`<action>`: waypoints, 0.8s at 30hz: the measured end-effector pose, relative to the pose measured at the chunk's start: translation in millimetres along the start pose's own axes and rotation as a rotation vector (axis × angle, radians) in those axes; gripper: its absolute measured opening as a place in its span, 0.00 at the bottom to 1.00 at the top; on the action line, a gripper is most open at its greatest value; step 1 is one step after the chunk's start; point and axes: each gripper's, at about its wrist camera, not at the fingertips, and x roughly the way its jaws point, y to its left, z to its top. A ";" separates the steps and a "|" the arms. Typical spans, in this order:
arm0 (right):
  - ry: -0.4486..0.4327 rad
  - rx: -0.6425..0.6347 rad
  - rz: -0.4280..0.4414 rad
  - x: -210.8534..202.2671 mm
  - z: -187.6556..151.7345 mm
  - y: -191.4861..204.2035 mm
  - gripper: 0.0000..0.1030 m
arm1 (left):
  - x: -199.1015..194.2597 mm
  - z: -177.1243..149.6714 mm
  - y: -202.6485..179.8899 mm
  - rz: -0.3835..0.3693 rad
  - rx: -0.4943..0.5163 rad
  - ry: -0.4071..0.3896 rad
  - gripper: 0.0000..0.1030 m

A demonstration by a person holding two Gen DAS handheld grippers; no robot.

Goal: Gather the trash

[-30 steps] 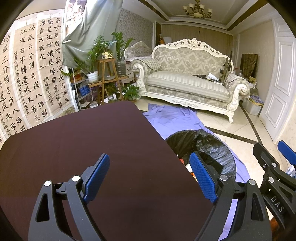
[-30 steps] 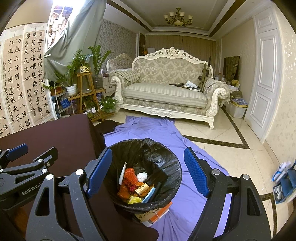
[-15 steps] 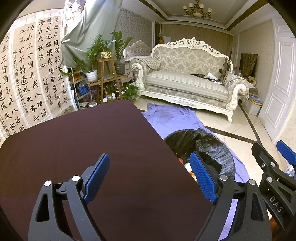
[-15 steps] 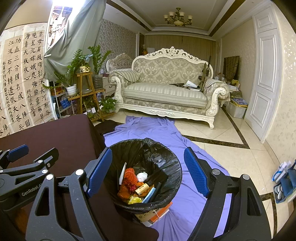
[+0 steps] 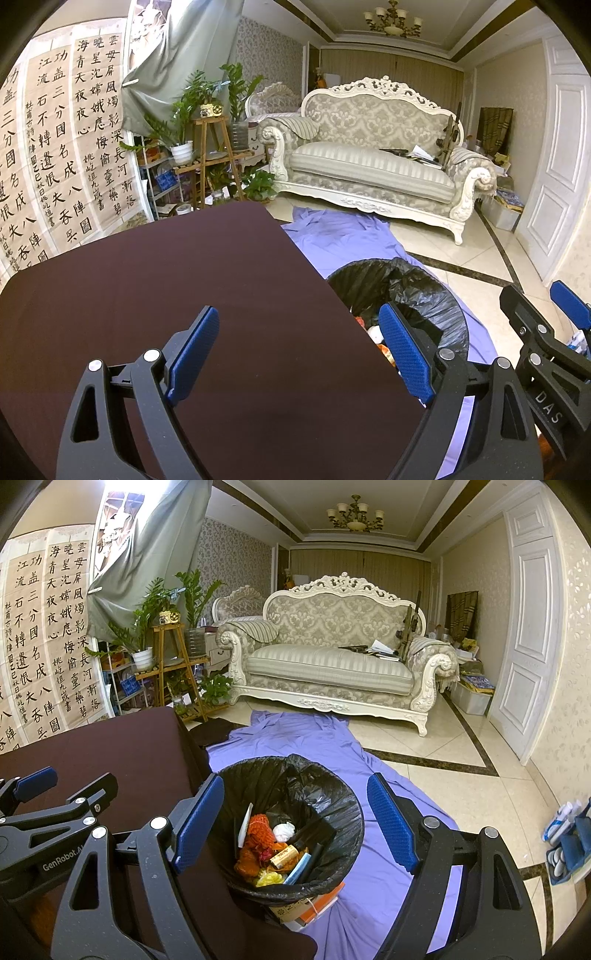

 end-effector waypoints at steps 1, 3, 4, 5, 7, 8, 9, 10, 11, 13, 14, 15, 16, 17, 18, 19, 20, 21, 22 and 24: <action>0.000 0.000 0.000 -0.1 0.0 0.0 0.76 | -0.6 0.1 -1.0 -0.001 0.000 -0.001 0.83; 0.000 0.001 0.001 0.0 -0.2 0.0 0.76 | -1.6 0.9 -5.8 0.000 0.002 -0.005 0.83; 0.001 0.000 0.000 0.0 -0.1 0.1 0.76 | -1.8 1.3 -8.6 0.000 0.002 -0.007 0.83; 0.000 0.000 -0.001 0.0 -0.3 0.1 0.76 | -0.9 2.1 -9.2 0.001 0.002 -0.007 0.83; 0.000 0.001 0.000 0.0 -0.2 0.0 0.76 | 0.6 5.3 -12.7 0.006 0.003 -0.011 0.83; 0.000 0.001 0.000 0.0 -0.2 0.1 0.76 | 0.6 5.9 -15.0 0.009 0.003 -0.014 0.83; 0.000 0.000 -0.001 0.0 -0.2 0.0 0.76 | 0.5 7.0 -14.6 0.009 0.002 -0.014 0.83; 0.000 0.000 0.000 0.1 -0.3 -0.1 0.76 | 0.4 7.6 -14.1 0.009 0.001 -0.014 0.83; 0.001 0.000 -0.001 0.0 -0.1 0.0 0.76 | 0.8 8.4 -16.3 0.010 -0.001 -0.014 0.83; 0.001 0.000 0.000 0.2 -0.3 -0.1 0.76 | 0.7 7.6 -13.6 0.009 0.000 -0.015 0.83; 0.000 0.000 0.000 0.1 -0.5 -0.1 0.76 | 0.4 6.8 -12.0 0.009 0.000 -0.015 0.83; 0.001 0.000 0.001 0.0 -0.4 -0.1 0.76 | 0.5 7.1 -12.7 0.007 0.000 -0.015 0.83; 0.000 0.000 0.001 0.0 -0.4 -0.1 0.76 | 0.6 7.3 -13.3 0.008 0.001 -0.016 0.83; 0.000 0.000 0.000 0.0 -0.4 0.1 0.76 | 0.8 7.5 -14.2 0.010 0.003 -0.016 0.83; -0.001 -0.001 0.001 -0.3 -0.2 0.3 0.76 | 0.6 6.8 -12.5 0.009 0.002 -0.016 0.83; -0.001 -0.002 0.001 -0.1 -0.6 0.8 0.76 | 0.5 6.4 -12.1 0.007 0.001 -0.015 0.83; 0.000 -0.001 0.001 -0.2 -0.5 1.1 0.76 | 1.1 7.1 -14.0 0.005 0.001 -0.014 0.83; 0.000 -0.002 0.001 -0.4 -0.6 1.1 0.76 | 1.5 6.7 -12.4 0.005 0.000 -0.013 0.83; 0.001 -0.002 0.001 -0.5 -0.7 1.0 0.76 | 2.5 7.3 -12.6 0.002 0.000 -0.012 0.83; 0.001 0.000 0.000 -0.3 -0.5 1.4 0.76 | 4.2 8.4 -10.7 -0.005 -0.002 -0.010 0.83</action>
